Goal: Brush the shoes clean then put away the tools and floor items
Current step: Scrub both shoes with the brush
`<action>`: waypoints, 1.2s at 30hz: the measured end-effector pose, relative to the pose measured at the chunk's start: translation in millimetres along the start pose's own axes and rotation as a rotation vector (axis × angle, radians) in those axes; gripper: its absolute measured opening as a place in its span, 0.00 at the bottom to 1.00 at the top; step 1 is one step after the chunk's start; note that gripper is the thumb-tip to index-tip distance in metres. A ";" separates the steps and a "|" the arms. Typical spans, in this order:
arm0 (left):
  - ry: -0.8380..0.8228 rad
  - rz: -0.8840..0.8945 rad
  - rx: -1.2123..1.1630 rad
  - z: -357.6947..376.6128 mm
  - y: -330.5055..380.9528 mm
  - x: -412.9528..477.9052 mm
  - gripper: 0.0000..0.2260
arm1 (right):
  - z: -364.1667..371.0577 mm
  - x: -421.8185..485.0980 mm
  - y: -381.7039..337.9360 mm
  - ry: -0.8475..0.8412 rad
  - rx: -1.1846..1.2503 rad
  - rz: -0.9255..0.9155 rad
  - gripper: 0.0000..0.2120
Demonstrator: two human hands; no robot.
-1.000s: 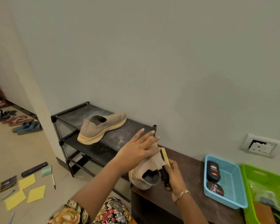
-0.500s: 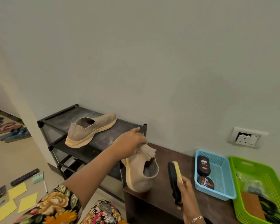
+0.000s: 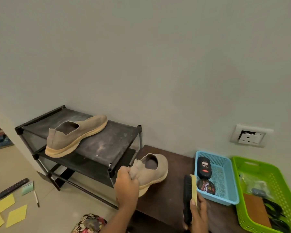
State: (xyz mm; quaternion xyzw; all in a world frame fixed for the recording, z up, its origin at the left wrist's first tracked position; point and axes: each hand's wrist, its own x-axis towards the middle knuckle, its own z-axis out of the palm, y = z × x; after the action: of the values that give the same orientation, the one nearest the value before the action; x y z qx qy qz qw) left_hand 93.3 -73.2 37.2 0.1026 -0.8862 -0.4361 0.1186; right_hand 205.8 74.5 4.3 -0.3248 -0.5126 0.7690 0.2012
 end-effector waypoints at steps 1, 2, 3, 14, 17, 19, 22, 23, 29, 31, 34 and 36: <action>0.034 -0.065 -0.040 6.1 -5.1 -5.1 0.06 | 0.2 3.1 1.1 -0.002 0.001 -0.011 0.14; 0.064 -0.120 -0.075 11.5 -9.3 -9.9 0.07 | 0.1 6.4 2.0 -0.025 0.002 -0.022 0.15; 0.086 -0.165 -0.096 17.0 -13.0 -14.4 0.07 | 0.8 8.6 2.5 -0.049 0.004 -0.019 0.16; -0.193 -0.214 0.011 59.0 -47.0 -41.8 0.10 | -5.1 31.9 24.4 0.054 0.024 0.004 0.14; -0.251 -0.176 -0.005 69.9 -35.5 -46.5 0.10 | -7.2 35.8 24.9 0.059 0.104 -0.045 0.24; -0.295 -0.155 -0.017 81.3 -21.6 -51.7 0.11 | -7.1 36.4 25.6 0.118 0.127 -0.095 0.24; -0.329 -0.164 -0.039 100.4 -5.9 -65.3 0.09 | -10.9 39.3 21.8 0.182 0.181 -0.130 0.09; -0.324 -0.179 -0.053 105.7 -4.1 -70.9 0.09 | -13.7 40.4 21.1 0.189 0.194 -0.152 0.11; -0.344 -0.169 -0.090 118.0 -7.2 -98.4 0.17 | -15.2 43.1 28.0 0.232 0.139 -0.179 0.21; -0.346 -0.173 -0.102 119.9 -5.1 -101.4 0.18 | -16.2 43.5 26.4 0.254 0.161 -0.142 0.09; -0.373 -0.173 -0.095 120.2 -3.4 -102.1 0.19 | -18.1 46.7 30.2 0.218 0.163 -0.161 0.12; -0.402 -0.159 -0.081 118.0 -4.8 -100.6 0.19 | -15.7 44.1 27.1 0.230 0.151 -0.157 0.12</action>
State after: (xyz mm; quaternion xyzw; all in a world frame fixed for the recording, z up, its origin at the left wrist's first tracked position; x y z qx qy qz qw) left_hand 154.0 41.0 -48.6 0.0783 -0.8628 -0.4911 -0.0911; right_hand 186.3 102.4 -37.7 -0.3538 -0.4507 0.7448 0.3419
